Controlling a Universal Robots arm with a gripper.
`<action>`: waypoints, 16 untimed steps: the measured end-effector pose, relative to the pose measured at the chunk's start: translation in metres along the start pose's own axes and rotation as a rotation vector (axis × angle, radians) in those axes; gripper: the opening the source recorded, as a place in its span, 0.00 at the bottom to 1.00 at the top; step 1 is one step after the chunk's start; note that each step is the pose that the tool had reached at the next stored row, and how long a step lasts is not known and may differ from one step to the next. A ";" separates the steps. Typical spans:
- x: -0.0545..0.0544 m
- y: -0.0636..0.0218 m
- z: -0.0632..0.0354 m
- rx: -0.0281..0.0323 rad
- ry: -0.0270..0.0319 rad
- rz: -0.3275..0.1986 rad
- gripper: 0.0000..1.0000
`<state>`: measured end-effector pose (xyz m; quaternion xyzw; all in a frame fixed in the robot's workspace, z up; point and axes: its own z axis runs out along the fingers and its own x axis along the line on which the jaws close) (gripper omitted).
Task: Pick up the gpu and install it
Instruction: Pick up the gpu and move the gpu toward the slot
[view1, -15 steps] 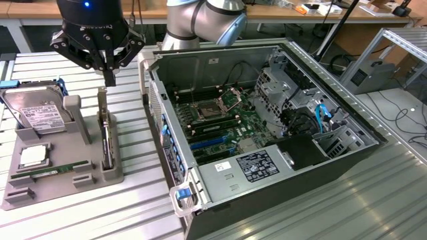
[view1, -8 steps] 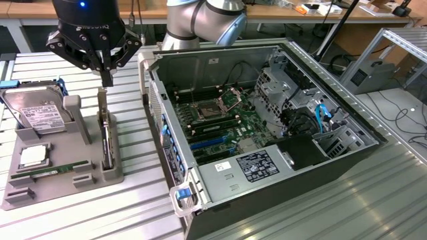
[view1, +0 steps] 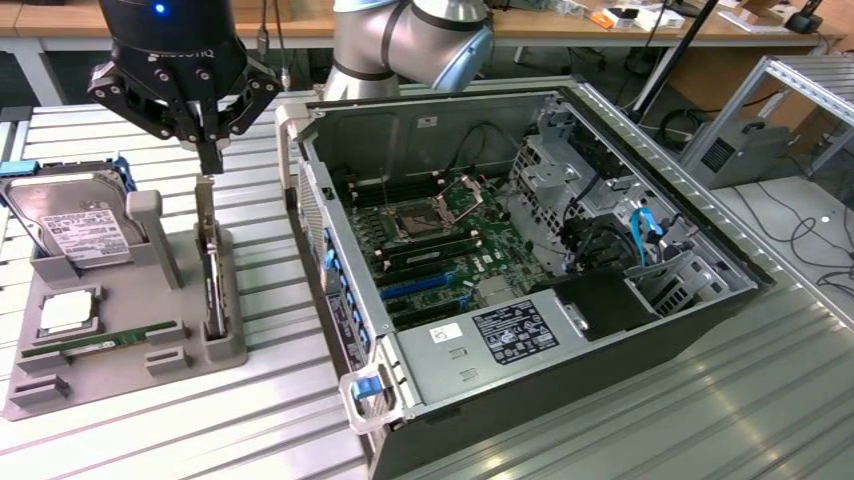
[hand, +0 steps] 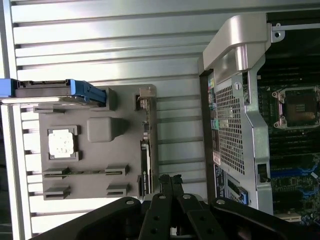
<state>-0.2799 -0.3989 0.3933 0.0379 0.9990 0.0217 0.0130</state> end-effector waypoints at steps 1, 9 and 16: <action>0.000 0.0000 0.0000 0.0000 -0.0001 0.000 0.11; 0.000 0.0000 0.0000 0.0000 0.0000 0.000 0.24; 0.000 0.0000 0.0000 0.0000 0.0001 0.000 0.42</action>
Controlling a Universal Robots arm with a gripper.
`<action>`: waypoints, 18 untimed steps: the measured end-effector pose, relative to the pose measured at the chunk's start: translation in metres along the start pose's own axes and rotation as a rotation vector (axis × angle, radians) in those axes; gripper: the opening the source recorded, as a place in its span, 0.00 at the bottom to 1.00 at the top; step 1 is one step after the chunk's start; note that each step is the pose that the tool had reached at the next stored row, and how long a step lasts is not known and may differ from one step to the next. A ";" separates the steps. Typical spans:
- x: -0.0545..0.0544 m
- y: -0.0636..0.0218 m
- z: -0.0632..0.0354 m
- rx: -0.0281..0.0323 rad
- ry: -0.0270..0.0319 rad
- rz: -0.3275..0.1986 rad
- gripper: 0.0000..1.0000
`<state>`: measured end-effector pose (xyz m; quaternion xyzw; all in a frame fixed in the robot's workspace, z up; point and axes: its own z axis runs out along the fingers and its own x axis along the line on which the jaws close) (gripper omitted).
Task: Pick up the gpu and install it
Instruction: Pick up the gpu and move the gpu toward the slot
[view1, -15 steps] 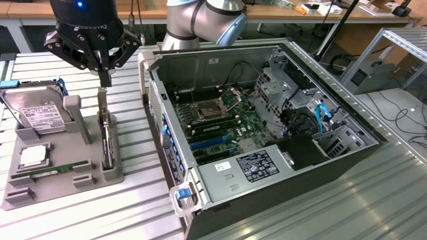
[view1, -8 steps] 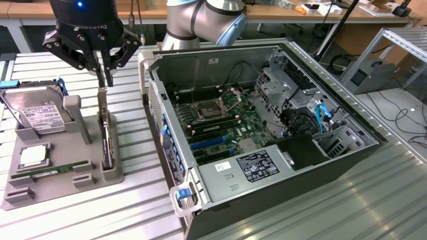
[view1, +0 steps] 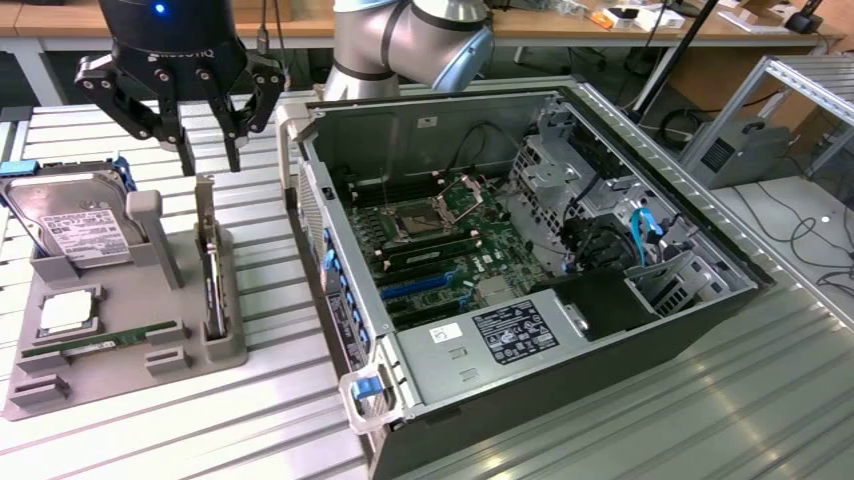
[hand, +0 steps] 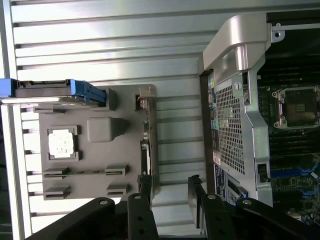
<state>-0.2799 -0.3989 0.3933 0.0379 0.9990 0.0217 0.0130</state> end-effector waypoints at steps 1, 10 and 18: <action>0.000 0.0000 0.0004 -0.0001 -0.0001 0.000 0.42; 0.000 -0.0003 0.0056 0.0000 -0.0001 0.000 0.42; 0.001 -0.0005 0.0110 0.0000 0.0000 0.000 0.42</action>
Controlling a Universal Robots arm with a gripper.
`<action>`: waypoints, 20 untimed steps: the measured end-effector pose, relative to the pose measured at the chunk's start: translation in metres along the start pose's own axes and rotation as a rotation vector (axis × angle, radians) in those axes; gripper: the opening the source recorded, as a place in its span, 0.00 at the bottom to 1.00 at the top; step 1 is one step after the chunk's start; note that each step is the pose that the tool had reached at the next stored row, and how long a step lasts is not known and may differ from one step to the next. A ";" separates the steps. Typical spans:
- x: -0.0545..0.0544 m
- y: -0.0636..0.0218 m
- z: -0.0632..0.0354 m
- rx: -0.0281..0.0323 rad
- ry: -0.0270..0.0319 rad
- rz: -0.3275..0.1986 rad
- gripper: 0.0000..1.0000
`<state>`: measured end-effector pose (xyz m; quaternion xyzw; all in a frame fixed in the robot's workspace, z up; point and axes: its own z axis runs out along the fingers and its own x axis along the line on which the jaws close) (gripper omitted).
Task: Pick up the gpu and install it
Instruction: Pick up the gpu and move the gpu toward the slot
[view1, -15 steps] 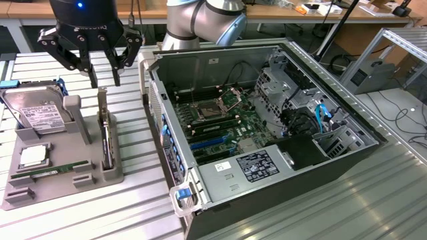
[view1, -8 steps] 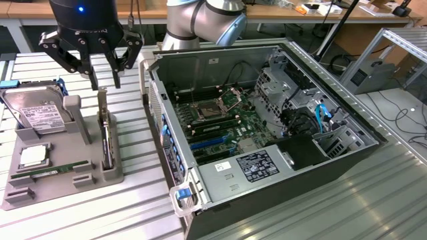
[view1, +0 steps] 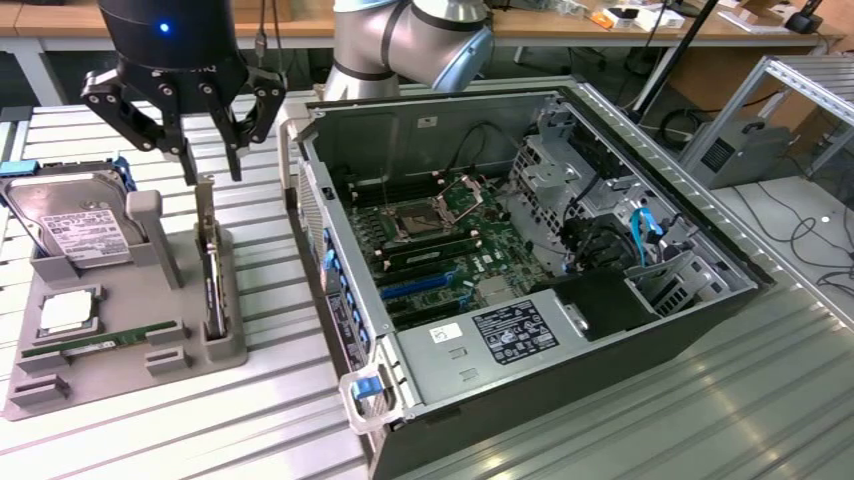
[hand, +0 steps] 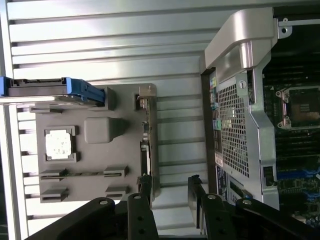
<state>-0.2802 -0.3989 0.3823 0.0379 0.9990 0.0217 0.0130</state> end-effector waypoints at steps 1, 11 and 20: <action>0.000 0.0000 0.0004 0.0000 -0.0001 0.000 0.42; 0.000 -0.0003 0.0058 0.0000 0.0000 0.000 0.42; 0.000 -0.0005 0.0102 0.0000 0.0000 0.000 0.42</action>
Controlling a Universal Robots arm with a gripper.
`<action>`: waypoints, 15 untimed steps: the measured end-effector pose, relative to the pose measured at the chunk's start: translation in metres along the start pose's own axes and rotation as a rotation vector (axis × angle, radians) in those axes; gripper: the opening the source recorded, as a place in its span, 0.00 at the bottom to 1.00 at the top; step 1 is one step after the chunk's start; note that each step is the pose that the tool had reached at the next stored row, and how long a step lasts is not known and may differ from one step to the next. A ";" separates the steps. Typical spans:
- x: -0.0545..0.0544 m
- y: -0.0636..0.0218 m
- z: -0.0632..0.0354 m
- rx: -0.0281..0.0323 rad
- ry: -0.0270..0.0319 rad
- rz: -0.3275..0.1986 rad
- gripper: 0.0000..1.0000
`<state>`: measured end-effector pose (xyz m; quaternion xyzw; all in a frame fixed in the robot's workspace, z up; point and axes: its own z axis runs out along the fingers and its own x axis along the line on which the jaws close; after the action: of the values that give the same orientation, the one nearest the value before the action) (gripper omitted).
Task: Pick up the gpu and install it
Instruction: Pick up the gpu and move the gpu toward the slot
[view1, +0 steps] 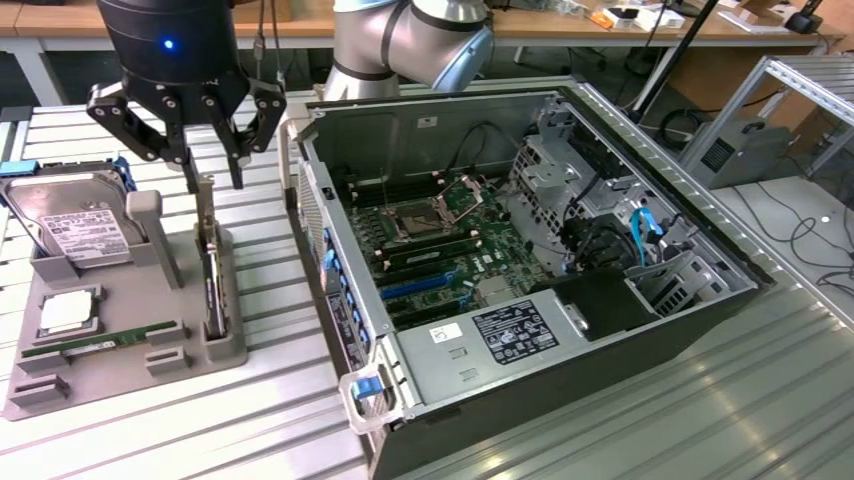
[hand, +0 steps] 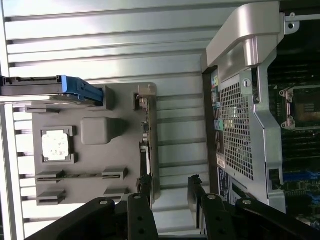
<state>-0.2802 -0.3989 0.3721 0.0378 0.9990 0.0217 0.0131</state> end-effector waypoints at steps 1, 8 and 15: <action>0.000 0.0000 0.0002 0.0000 0.0001 0.000 0.42; 0.000 -0.0001 0.0031 0.0000 0.0000 0.000 0.42; 0.000 -0.0003 0.0060 0.0000 0.0000 0.000 0.42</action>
<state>-0.2802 -0.3989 0.3661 0.0379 0.9990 0.0217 0.0131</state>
